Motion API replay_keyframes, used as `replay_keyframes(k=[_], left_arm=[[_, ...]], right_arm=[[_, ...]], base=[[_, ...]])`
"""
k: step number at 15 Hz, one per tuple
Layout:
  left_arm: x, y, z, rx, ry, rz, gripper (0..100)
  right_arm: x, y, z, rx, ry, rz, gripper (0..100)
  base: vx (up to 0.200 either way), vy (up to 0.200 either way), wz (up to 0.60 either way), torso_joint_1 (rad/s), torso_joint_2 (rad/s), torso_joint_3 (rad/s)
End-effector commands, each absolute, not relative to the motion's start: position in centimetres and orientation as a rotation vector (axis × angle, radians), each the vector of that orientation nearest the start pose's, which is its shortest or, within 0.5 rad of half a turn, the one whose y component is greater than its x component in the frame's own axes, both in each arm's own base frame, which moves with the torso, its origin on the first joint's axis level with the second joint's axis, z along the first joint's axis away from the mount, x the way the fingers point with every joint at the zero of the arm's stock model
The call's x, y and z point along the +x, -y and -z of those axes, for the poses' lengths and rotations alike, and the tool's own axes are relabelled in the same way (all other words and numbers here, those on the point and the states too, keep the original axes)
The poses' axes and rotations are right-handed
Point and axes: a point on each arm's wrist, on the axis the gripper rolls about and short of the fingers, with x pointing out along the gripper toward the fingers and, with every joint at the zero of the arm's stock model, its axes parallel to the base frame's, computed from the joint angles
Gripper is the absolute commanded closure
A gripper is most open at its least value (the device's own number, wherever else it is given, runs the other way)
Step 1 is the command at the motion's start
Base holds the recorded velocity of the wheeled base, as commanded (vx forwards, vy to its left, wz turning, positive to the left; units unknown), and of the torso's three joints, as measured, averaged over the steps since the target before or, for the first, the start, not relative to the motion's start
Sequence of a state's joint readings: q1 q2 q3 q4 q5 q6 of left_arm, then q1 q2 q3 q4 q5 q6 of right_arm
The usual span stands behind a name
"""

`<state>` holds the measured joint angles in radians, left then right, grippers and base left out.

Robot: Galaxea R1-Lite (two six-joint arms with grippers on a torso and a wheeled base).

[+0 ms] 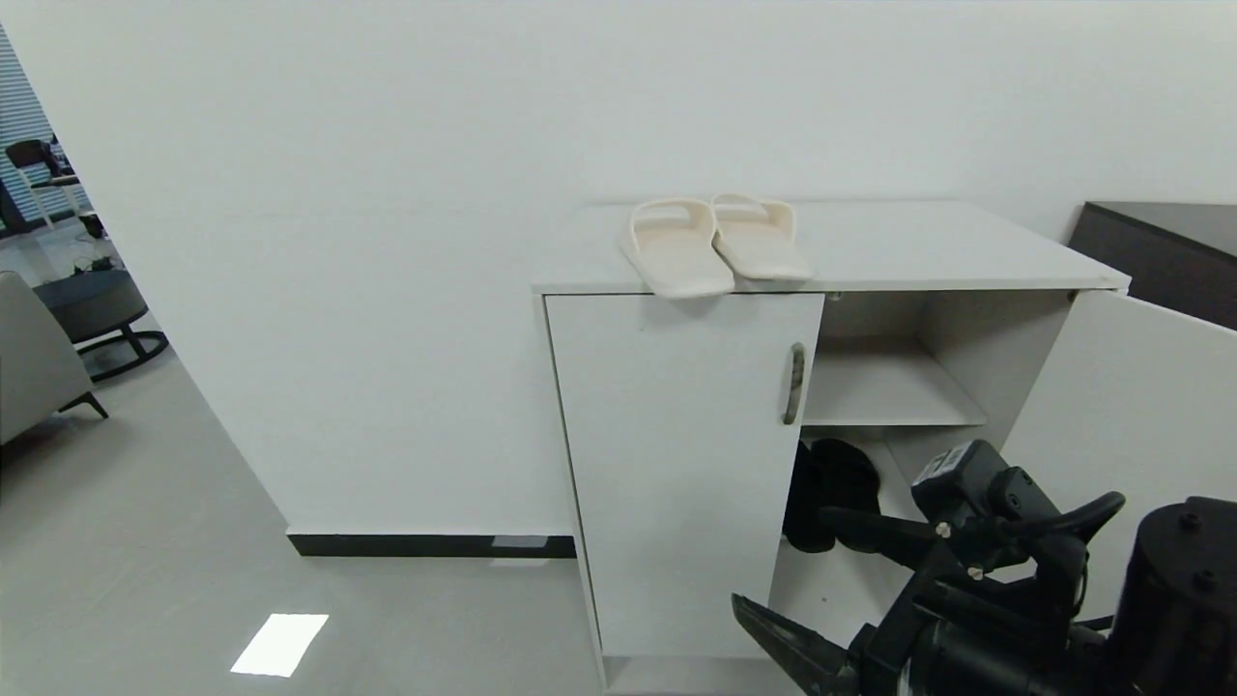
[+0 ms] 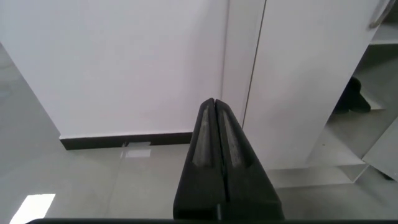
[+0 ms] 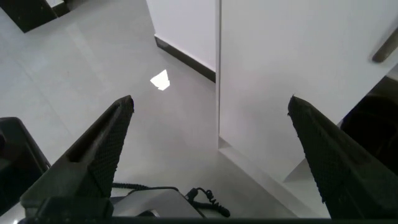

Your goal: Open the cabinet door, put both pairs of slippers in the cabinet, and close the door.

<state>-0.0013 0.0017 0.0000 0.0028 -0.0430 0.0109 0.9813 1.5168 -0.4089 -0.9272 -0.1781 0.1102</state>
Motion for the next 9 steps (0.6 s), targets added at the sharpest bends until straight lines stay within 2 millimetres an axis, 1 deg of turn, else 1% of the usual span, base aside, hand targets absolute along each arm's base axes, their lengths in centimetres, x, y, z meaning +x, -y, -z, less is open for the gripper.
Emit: replay_keyframes(k=[1,9], left_arm=[[-2.27,0.09,-7.52,0.011,-0.004,0.045,100],[-2.27,0.09,-7.52,0.011,-0.004,0.045,100]], right_arm=[[13.14,-18.94,-15.72,-0.003,-0.204,-0.791,0],[13.1,-18.88,-15.84,-0.002,-0.197,-0.79,0]], base=[[0.0,0.0,0.0,0.207,-0.47,-0.281],[0.0,0.0,0.0,0.22,-0.5,-0.281]])
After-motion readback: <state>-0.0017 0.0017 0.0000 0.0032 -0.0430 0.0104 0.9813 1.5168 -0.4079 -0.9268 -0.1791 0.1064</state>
